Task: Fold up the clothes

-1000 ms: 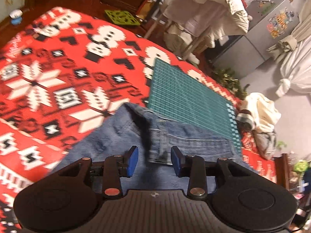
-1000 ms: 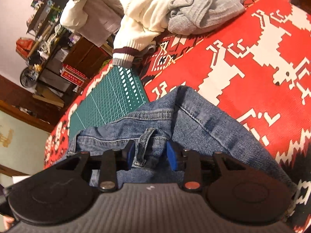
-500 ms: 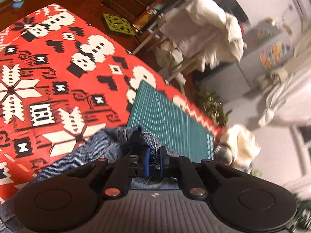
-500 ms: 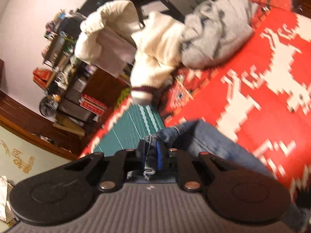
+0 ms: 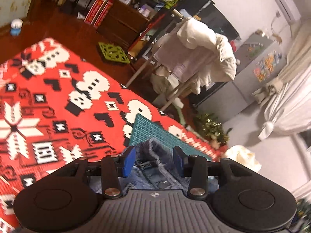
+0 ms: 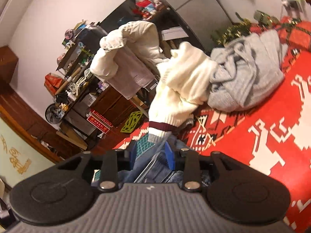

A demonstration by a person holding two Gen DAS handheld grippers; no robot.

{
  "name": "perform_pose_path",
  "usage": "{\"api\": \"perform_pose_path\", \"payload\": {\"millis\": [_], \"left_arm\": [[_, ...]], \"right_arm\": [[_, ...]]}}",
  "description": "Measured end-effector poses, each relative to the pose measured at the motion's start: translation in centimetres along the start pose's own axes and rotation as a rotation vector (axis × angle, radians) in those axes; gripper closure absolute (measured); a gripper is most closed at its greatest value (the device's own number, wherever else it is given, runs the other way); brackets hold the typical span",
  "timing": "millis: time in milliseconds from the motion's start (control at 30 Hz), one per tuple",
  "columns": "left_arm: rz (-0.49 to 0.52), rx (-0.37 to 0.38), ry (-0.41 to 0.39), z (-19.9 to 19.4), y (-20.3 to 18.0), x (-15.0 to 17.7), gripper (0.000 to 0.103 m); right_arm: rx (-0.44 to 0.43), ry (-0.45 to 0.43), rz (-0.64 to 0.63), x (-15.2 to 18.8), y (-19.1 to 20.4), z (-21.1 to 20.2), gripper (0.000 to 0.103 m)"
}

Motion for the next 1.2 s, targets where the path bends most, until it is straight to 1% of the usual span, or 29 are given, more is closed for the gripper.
{"api": "perform_pose_path", "payload": {"millis": [67,133,167,200,233,300,333,400,433,500,533,567,600,667,767,867,900,933,967,1000,1033,1133,1167,1200], "left_arm": [[0.043,-0.056,0.000,0.2,-0.2,0.3,0.060],[0.076,-0.120,0.011,0.6,-0.1,0.5,0.053],[0.092,-0.150,0.013,0.7,0.0,0.6,0.046],[0.108,-0.180,0.015,0.8,0.2,0.7,0.040],[0.123,-0.211,0.017,0.9,0.3,0.8,0.037],[0.158,-0.270,0.019,1.0,0.6,0.9,0.032],[0.173,-0.289,0.019,0.9,0.6,1.0,0.029],[0.220,-0.325,0.026,0.9,0.6,1.2,0.018],[0.243,-0.345,0.028,0.9,0.5,1.3,0.015],[0.296,-0.387,0.023,0.9,0.3,1.7,0.014],[0.329,-0.404,0.015,1.0,0.1,1.9,0.013],[0.362,-0.420,0.007,1.1,-0.1,2.1,0.009],[0.403,-0.420,0.012,1.3,-0.4,2.3,0.004],[0.483,-0.418,0.022,1.8,-0.9,2.8,0.004],[0.467,-0.385,0.044,2.6,-0.8,3.0,0.004],[0.435,-0.355,0.069,3.4,-0.3,3.0,0.005],[0.423,-0.350,0.075,3.5,0.0,3.0,0.008],[0.410,-0.346,0.081,3.7,0.2,2.9,0.010],[0.385,-0.335,0.077,3.5,0.7,2.7,0.014],[0.359,-0.325,0.072,3.3,1.1,2.5,0.021],[0.334,-0.314,0.068,3.1,1.5,2.2,0.024],[0.298,-0.298,0.067,2.4,2.2,1.8,0.035],[0.296,-0.287,0.074,2.3,2.4,1.7,0.042],[0.293,-0.284,0.085,2.4,2.5,1.7,0.045]], "right_arm": [[0.017,0.007,-0.038,0.1,0.5,-0.3,0.063],[0.066,0.020,-0.078,0.4,0.8,-0.3,0.059],[0.098,0.028,-0.097,0.5,0.9,-0.3,0.056],[0.136,0.041,-0.115,0.6,1.0,-0.1,0.051],[0.168,0.052,-0.136,0.7,1.2,0.1,0.048],[0.214,0.064,-0.177,1.0,1.5,0.1,0.035],[0.237,0.066,-0.200,1.1,1.7,0.2,0.032],[0.281,0.061,-0.258,1.5,2.2,0.2,0.020],[0.300,0.057,-0.294,1.7,2.6,0.2,0.017],[0.327,0.052,-0.365,2.2,3.3,0.3,0.007],[0.343,0.048,-0.398,2.5,3.6,0.3,0.006],[0.357,0.043,-0.428,2.7,3.9,0.4,0.003],[0.363,0.034,-0.455,2.9,4.2,0.4,0.001],[0.363,0.035,-0.488,3.3,4.5,0.6,0.000],[0.368,0.047,-0.504,3.6,4.5,0.8,0.000],[0.386,0.055,-0.546,3.8,4.4,1.3,0.000],[0.387,0.064,-0.558,3.9,4.4,1.5,0.000],[0.369,0.071,-0.559,3.9,4.3,1.5,0.000],[0.347,0.082,-0.544,3.9,4.2,1.6,0.000],[0.330,0.091,-0.517,3.7,4.0,1.6,0.000],[0.318,0.102,-0.495,3.6,3.8,1.7,0.000],[0.312,0.127,-0.464,3.4,3.2,1.5,0.000],[0.312,0.128,-0.457,3.3,3.0,1.4,0.001],[0.314,0.125,-0.446,3.1,2.7,1.2,0.001]]}}
Point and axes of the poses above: each gripper's, at about its wrist camera, not at the fingertips, and z roughly the way its jaws point, y to its left, x to its underside, the point moved 5 cm from there along z, roughly the way its jaws point, and after that the axes turned 15 degrees about y, right-handed, at the moved point
